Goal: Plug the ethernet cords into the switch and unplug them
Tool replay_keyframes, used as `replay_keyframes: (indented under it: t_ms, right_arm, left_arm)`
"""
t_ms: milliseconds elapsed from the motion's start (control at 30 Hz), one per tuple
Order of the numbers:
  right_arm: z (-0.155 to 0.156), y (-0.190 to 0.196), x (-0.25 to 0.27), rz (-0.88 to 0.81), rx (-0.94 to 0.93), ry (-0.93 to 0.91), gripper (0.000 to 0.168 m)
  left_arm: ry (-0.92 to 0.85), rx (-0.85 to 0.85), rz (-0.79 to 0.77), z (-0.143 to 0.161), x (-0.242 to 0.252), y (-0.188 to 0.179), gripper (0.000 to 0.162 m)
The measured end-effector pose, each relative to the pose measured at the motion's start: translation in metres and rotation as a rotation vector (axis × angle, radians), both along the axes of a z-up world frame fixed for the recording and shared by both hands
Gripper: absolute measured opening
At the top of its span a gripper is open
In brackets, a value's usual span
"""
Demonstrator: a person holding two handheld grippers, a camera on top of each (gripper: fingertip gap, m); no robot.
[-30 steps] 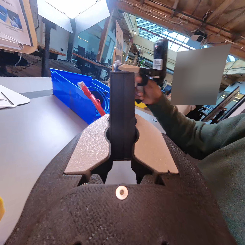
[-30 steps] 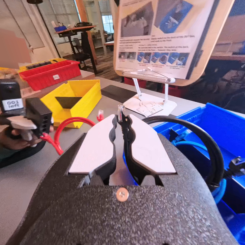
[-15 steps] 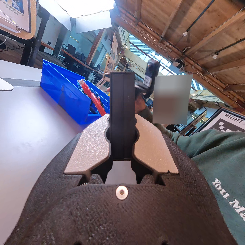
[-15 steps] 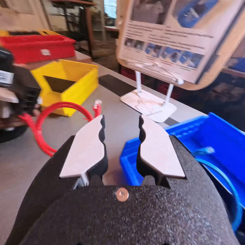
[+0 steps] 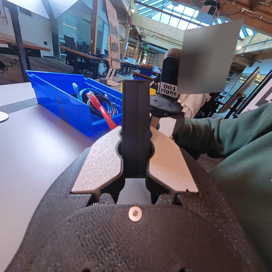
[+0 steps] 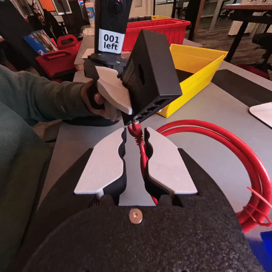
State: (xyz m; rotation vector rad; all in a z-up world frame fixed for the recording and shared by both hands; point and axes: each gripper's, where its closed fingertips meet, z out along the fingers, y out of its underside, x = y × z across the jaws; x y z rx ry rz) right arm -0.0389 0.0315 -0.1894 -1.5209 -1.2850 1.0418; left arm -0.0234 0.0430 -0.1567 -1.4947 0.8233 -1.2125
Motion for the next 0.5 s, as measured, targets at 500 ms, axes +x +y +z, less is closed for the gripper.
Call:
replay_keyframes:
  t_ms: [500]
  right_arm:
    - [0.015,0.024,0.0,-0.208,0.098,0.075,0.016]
  left_arm:
    - [0.078,0.204,0.007,0.02,0.012,0.013,0.031]
